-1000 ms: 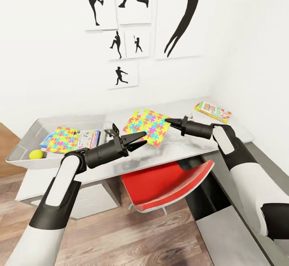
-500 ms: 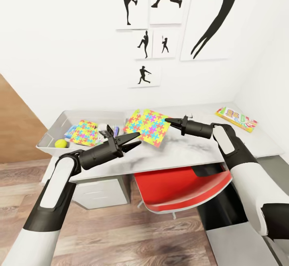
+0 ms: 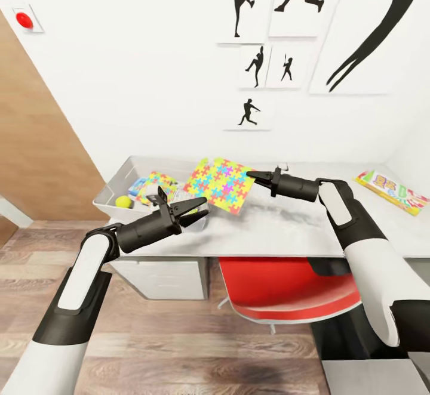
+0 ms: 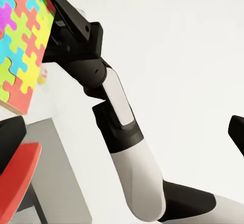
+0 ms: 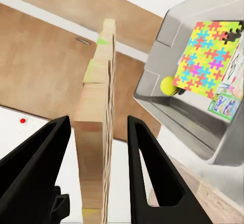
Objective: Put all the toys in the child's room - the three board games (two on the bed and one on the table), the two jigsaw puzzles on the table, and the tennis ball on the table - inside the toy box on the table in the child's room.
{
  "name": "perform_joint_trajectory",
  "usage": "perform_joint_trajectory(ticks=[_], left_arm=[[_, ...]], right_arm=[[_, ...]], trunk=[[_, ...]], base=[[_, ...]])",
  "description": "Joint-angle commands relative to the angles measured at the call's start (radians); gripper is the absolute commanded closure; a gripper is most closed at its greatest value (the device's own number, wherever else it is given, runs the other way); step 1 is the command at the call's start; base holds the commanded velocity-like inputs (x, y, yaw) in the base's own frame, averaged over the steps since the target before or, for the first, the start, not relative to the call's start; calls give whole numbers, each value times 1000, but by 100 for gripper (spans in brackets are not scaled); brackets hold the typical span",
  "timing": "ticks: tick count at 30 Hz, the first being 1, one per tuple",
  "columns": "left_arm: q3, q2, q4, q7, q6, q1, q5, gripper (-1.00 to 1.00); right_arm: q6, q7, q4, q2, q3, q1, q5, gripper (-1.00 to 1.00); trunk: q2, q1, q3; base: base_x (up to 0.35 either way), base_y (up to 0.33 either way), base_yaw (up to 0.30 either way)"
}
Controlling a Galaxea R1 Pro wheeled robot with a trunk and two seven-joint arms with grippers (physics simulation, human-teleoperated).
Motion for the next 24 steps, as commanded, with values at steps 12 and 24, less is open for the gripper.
perform_joint_trajectory(ticks=[12,24], left_arm=[[32,22,1,-3,1,17,-8,-100],[97,86,1,-7,3,64,-8,-100]], right_arm=[[6,3,-8,-6,1,-18,1,100],[8,3,-8,-7,2,-26,3,100]], trunk=[[-2,1,-2],[-2,1,-2]], base=[[0,0,290],[0,0,164]])
